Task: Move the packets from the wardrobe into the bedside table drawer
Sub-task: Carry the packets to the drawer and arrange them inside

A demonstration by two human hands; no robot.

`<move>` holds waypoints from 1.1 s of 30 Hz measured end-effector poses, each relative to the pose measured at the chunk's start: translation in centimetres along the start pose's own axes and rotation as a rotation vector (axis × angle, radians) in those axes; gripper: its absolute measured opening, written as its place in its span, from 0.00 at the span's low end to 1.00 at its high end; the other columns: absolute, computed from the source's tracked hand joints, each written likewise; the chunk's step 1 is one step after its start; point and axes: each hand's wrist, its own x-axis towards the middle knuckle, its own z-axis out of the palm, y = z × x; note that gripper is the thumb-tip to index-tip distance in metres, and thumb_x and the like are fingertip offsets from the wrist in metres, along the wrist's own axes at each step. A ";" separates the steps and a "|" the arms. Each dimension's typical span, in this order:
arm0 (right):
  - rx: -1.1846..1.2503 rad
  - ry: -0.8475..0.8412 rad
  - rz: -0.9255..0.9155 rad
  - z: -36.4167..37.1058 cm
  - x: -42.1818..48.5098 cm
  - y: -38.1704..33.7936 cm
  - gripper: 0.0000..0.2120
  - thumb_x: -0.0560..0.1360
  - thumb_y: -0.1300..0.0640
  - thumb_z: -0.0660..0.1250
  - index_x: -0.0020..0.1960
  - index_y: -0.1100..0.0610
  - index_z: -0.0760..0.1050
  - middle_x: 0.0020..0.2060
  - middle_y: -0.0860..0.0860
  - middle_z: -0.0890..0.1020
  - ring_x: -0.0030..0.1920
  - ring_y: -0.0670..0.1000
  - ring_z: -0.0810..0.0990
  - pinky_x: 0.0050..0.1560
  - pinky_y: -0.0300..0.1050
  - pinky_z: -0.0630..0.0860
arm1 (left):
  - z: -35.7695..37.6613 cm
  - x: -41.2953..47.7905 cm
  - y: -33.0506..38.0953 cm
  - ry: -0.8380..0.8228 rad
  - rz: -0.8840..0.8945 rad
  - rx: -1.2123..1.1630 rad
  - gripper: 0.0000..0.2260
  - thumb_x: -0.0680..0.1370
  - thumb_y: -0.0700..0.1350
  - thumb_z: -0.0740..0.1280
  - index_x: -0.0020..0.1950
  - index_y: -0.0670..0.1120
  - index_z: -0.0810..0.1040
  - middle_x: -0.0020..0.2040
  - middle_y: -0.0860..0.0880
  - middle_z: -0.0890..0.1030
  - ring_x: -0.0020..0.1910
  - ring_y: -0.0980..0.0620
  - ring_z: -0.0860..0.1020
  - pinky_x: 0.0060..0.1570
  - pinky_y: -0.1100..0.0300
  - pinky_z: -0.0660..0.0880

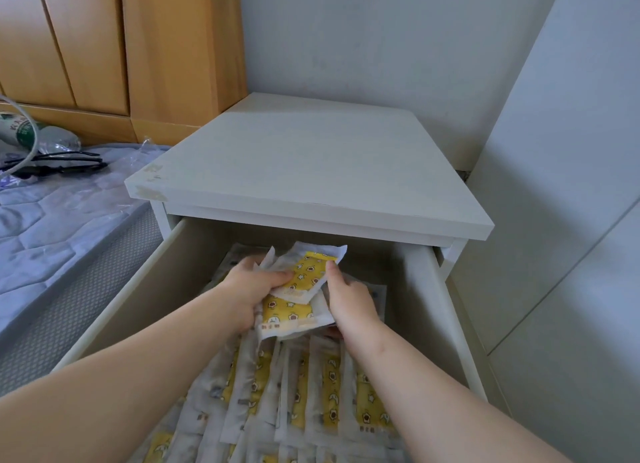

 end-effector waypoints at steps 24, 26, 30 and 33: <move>0.341 0.091 0.258 -2.0 6.5 3.1 0.21 0.79 0.42 0.54 0.60 0.57 0.73 0.48 0.58 0.81 0.47 0.55 0.80 0.50 0.49 0.77 | 4.8 6.6 0.3 -0.110 0.326 0.653 0.25 0.71 0.42 0.73 0.66 0.45 0.70 0.56 0.45 0.79 0.54 0.45 0.79 0.54 0.52 0.78; 0.246 0.132 0.240 -2.4 6.1 3.0 0.15 0.79 0.50 0.60 0.62 0.57 0.71 0.51 0.58 0.79 0.50 0.55 0.79 0.51 0.49 0.75 | 6.1 6.8 0.3 -0.154 0.364 0.740 0.21 0.72 0.42 0.71 0.64 0.43 0.72 0.57 0.44 0.79 0.56 0.45 0.78 0.55 0.54 0.77; 0.250 0.292 0.232 -2.8 6.1 3.4 0.17 0.77 0.62 0.64 0.65 0.60 0.68 0.59 0.58 0.77 0.60 0.58 0.76 0.56 0.48 0.73 | 7.6 7.2 -0.6 -0.212 0.380 0.753 0.23 0.75 0.41 0.69 0.69 0.44 0.67 0.61 0.45 0.75 0.59 0.47 0.75 0.59 0.55 0.74; 0.223 0.378 0.207 -2.9 6.3 3.3 0.15 0.78 0.66 0.59 0.64 0.60 0.68 0.61 0.58 0.76 0.62 0.58 0.75 0.61 0.48 0.71 | 7.4 7.3 -1.5 -0.213 0.365 0.555 0.33 0.72 0.39 0.72 0.74 0.47 0.61 0.61 0.46 0.72 0.53 0.50 0.74 0.47 0.59 0.74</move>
